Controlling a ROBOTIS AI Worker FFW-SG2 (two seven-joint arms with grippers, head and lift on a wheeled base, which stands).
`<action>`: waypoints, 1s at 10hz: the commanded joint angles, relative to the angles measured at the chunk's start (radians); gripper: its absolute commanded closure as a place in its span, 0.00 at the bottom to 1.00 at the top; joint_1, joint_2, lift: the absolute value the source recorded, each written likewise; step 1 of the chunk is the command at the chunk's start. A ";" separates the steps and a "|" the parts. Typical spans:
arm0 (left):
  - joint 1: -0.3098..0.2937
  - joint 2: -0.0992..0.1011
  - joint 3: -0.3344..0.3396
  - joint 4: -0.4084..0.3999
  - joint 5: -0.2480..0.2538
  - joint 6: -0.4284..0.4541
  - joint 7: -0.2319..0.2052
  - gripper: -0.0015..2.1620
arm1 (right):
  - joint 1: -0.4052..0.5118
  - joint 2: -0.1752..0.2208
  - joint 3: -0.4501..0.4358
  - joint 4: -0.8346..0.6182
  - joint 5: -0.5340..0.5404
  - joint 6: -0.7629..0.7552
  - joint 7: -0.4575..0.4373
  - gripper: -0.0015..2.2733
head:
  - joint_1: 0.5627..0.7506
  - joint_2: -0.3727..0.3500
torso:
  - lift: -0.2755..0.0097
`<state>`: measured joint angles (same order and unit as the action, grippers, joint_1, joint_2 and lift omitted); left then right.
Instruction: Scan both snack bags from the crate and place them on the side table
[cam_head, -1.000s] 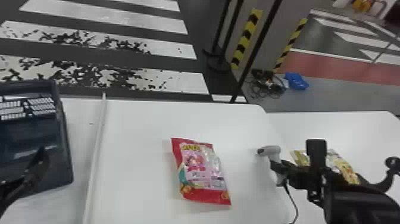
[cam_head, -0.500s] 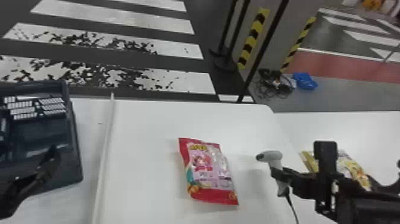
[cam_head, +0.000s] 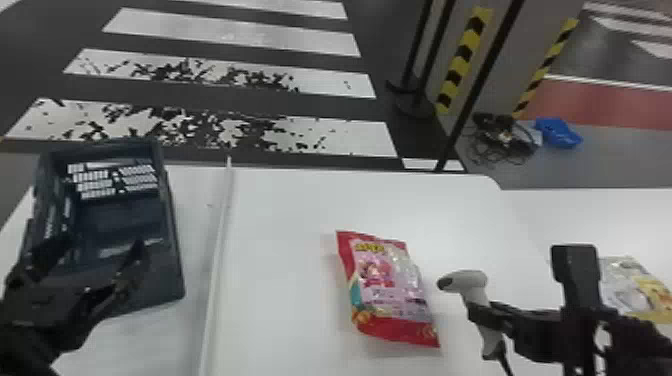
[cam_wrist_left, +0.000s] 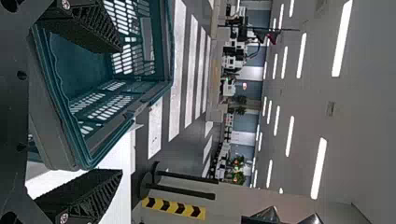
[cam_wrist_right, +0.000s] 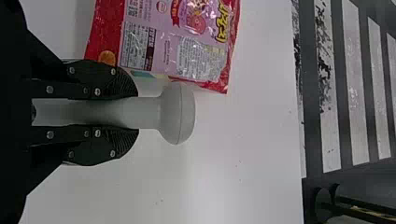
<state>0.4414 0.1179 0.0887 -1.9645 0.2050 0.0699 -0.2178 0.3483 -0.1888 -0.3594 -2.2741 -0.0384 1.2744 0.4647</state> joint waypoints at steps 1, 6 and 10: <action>-0.001 0.000 -0.001 0.001 0.001 0.000 0.000 0.04 | 0.014 0.015 0.023 -0.068 0.000 0.072 0.000 0.99 | 0.70 0.29 | 0.63; -0.009 0.003 -0.001 0.007 0.010 -0.003 0.000 0.04 | 0.032 0.057 0.097 -0.229 0.012 0.250 -0.001 0.99 | 0.70 0.40 | 0.63; -0.010 0.006 -0.003 0.010 0.010 -0.003 0.000 0.04 | 0.024 0.089 0.178 -0.265 0.041 0.268 -0.001 0.99 | 0.70 0.49 | 0.63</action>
<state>0.4310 0.1239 0.0859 -1.9530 0.2147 0.0668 -0.2178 0.3754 -0.1040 -0.1896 -2.5344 0.0004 1.5403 0.4642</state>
